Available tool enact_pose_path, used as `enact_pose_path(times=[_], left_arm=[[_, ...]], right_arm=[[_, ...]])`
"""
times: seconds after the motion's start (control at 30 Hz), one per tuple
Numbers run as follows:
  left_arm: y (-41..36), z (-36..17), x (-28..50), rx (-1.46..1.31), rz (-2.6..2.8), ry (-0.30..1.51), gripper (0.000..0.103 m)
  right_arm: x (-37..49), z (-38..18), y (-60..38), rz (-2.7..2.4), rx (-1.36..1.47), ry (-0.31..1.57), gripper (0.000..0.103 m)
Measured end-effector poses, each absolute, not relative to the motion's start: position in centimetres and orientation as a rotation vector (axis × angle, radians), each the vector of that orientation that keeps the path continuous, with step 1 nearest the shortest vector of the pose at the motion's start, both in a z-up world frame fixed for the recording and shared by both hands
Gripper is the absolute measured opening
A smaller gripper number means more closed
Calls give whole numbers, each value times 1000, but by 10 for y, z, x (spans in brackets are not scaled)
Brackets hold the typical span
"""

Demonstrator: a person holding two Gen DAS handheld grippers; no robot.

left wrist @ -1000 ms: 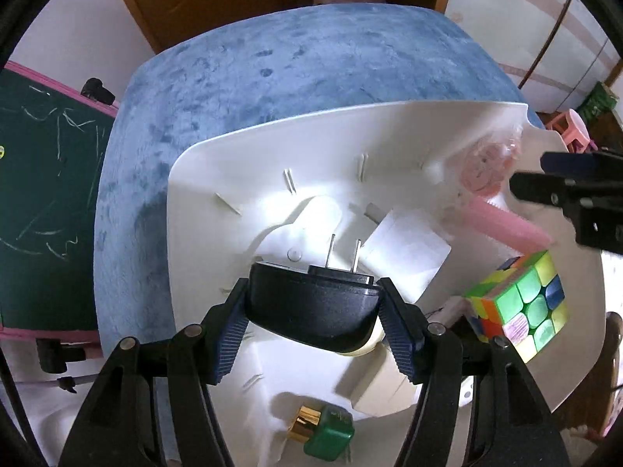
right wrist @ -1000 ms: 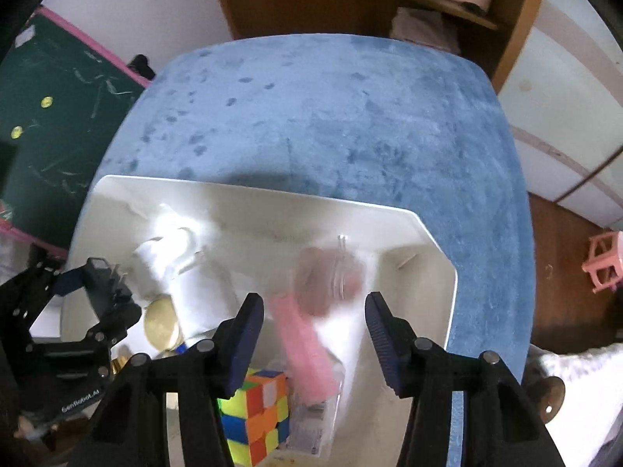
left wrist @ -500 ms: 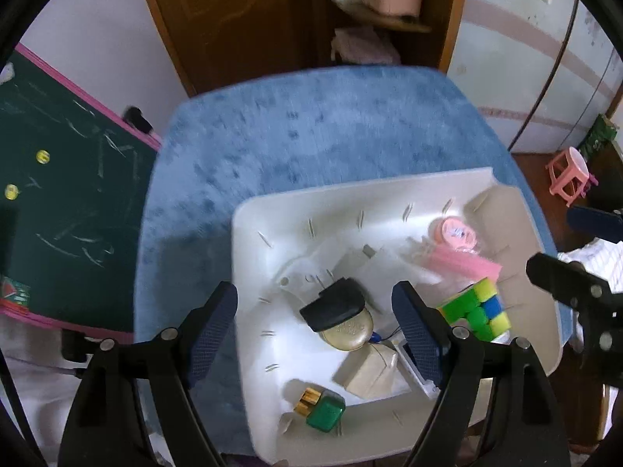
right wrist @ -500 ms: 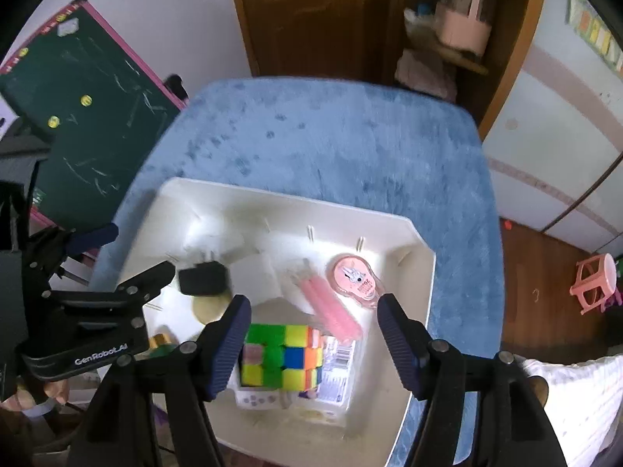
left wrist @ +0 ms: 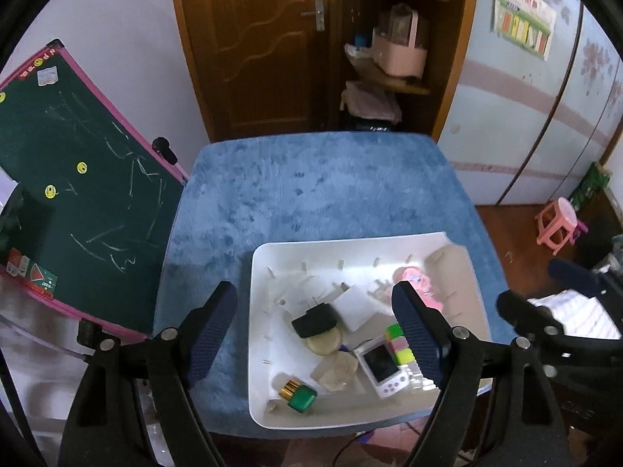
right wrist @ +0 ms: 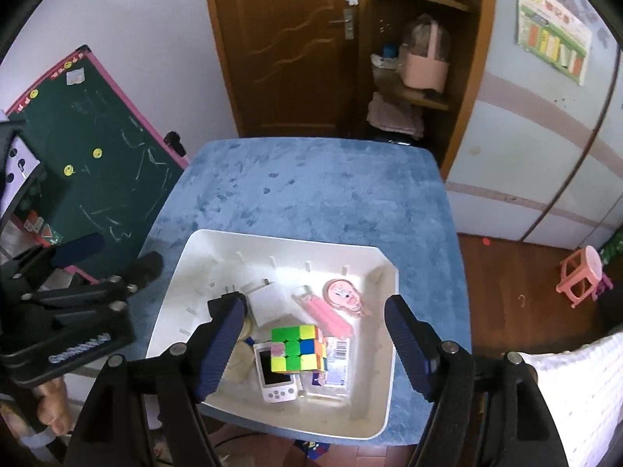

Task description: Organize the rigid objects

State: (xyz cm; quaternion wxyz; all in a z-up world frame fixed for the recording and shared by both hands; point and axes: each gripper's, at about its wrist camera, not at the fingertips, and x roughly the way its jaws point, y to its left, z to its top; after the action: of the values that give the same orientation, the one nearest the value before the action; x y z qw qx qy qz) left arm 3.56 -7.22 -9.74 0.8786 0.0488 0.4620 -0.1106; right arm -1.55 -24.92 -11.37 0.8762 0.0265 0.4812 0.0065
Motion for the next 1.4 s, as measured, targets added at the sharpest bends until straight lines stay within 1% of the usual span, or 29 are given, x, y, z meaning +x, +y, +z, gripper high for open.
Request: enact_pose_path(times=[0.2, 0.47, 0.6, 0.67, 0.7, 1.1, 1.4], left_arm=[[-69, -82, 20, 56, -207, 955, 84], [-67, -79, 8, 30, -169, 964, 84], [-67, -76, 9, 36, -153, 958, 84], [-67, -75, 11, 46, -154, 961, 84], [-67, -74, 12, 52, -149, 960, 84], [-56, -60, 17, 89, -148, 931, 84], [-52, -61, 20, 111, -151, 947, 84]], right_arm=[[-30, -101, -256, -10, 65, 990, 76], [-50, -86, -251, 0, 58, 959, 76], [-56, -75, -246, -18, 15, 923, 76], [-56, -71, -244, -19, 10, 911, 80], [-56, -70, -244, -22, 10, 908, 80], [-51, -58, -231, -59, 23, 907, 80], [-52, -56, -225, -81, 40, 911, 80]])
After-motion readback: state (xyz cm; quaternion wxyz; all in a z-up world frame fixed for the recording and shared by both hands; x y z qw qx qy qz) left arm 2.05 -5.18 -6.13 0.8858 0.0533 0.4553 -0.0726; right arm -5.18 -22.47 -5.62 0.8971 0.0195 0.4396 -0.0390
